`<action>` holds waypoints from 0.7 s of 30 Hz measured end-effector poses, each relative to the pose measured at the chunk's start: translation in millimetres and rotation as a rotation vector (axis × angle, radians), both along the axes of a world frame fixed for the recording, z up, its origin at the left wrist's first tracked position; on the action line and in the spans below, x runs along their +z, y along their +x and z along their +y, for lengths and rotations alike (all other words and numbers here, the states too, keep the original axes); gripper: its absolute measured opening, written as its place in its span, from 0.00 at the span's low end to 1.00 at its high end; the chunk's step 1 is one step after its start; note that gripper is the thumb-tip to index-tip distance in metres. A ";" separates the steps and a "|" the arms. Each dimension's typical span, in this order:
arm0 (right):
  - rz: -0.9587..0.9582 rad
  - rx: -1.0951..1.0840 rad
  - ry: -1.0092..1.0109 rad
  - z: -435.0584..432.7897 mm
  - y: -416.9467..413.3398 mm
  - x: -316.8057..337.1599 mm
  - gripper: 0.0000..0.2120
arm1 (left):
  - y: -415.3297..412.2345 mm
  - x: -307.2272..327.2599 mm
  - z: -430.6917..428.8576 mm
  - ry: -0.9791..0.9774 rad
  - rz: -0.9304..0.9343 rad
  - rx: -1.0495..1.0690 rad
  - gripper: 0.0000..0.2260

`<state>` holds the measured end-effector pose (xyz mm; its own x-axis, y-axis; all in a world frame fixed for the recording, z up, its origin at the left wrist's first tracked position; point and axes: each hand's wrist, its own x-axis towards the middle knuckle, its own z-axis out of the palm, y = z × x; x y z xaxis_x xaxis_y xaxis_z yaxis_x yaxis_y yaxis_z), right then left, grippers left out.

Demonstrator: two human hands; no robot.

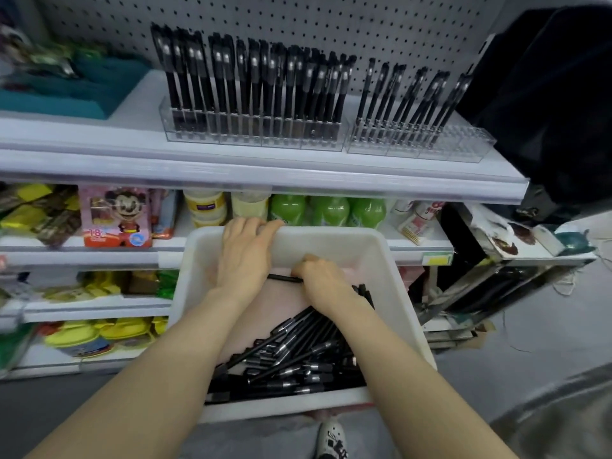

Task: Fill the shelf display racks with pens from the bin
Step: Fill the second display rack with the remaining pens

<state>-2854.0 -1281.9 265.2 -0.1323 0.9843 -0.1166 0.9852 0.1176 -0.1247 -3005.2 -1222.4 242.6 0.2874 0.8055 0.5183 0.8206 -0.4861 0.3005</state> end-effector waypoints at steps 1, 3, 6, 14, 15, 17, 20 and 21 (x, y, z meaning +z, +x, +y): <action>-0.036 -0.022 0.000 -2.5 2.9 5.1 0.16 | -0.1 0.0 0.2 0.010 -0.007 -0.002 0.19; -0.073 -0.070 -0.010 -8.5 11.1 15.7 0.12 | -0.5 0.3 0.6 0.036 -0.017 -0.006 0.17; -0.041 -0.131 -0.040 -15.0 28.9 31.0 0.04 | 0.1 12.0 0.0 0.011 -0.054 -0.027 0.12; 0.576 -0.223 0.152 -15.1 73.3 78.6 0.09 | 25.3 53.9 14.2 -0.172 -0.234 -0.041 0.11; 0.641 -0.234 0.183 -13.6 79.4 84.1 0.07 | 33.1 58.5 16.0 -0.164 -0.224 -0.064 0.11; 0.741 -0.258 0.220 -7.2 93.8 95.9 0.06 | 54.0 70.6 21.0 -0.139 -0.205 -0.117 0.11; 0.780 -0.316 0.263 6.1 120.0 113.7 0.16 | 93.0 91.4 28.4 -0.089 -0.165 -0.192 0.12; 0.770 -0.334 0.282 10.7 131.1 119.6 0.17 | 106.8 99.0 31.5 -0.081 -0.146 -0.210 0.12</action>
